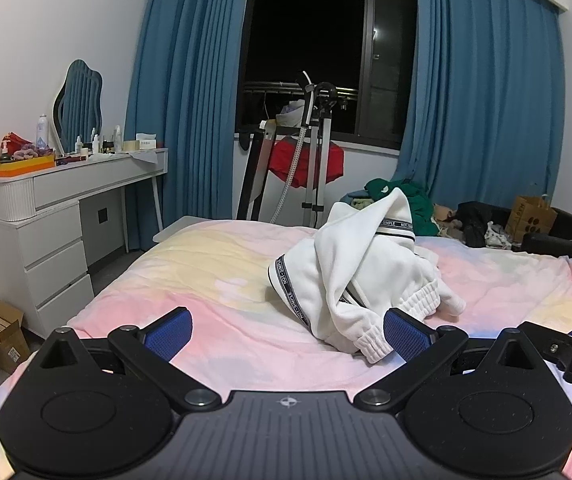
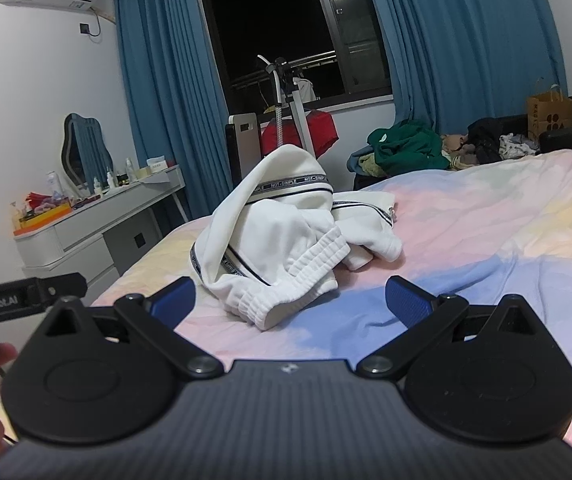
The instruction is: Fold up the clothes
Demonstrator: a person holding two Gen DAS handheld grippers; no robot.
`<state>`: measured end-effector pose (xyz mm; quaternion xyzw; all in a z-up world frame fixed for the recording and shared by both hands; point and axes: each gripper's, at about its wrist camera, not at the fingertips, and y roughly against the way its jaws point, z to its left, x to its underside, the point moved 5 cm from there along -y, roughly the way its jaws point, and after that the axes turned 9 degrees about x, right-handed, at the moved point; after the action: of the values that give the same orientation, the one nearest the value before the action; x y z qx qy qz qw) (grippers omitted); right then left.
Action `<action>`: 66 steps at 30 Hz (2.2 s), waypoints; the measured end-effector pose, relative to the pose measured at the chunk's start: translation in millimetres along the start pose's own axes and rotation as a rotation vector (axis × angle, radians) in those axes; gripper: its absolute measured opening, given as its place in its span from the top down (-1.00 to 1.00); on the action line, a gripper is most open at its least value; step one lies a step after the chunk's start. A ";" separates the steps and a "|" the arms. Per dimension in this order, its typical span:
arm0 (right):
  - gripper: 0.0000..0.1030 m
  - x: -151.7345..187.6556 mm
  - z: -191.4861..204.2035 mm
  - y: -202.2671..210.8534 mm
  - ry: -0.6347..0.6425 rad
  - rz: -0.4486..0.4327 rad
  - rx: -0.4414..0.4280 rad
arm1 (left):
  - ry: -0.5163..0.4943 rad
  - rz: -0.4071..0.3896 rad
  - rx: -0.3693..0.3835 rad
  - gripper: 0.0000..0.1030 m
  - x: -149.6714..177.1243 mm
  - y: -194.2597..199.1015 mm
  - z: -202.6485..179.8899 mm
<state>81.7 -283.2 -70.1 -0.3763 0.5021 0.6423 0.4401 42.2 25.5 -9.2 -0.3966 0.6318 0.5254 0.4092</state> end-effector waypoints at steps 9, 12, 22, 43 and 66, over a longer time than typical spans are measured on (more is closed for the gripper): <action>-0.99 -0.5 -2.0 -15.6 -0.042 0.022 -0.011 | 0.028 0.004 0.006 -0.99 -2.8 0.7 7.2; -0.97 -4.1 0.5 -27.7 -0.044 0.035 -0.022 | 0.035 0.003 0.006 -0.99 -3.1 0.9 8.9; -0.85 -50.3 -1.8 -94.6 -0.100 0.102 -0.032 | 0.050 0.031 -0.029 -0.99 1.9 -11.1 18.2; -0.32 16.7 -51.9 -249.5 -0.639 0.325 -0.267 | 0.130 0.187 -0.027 -0.99 30.5 -74.5 24.2; 0.83 -44.8 -96.1 -149.8 -0.774 0.023 -0.324 | 0.032 0.092 -0.011 -0.99 26.1 -66.0 2.0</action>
<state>241.7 -369.2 -96.0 -0.1658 0.1963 0.8117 0.5245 94.6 16.8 -56.3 -0.3779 0.6529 0.5406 0.3723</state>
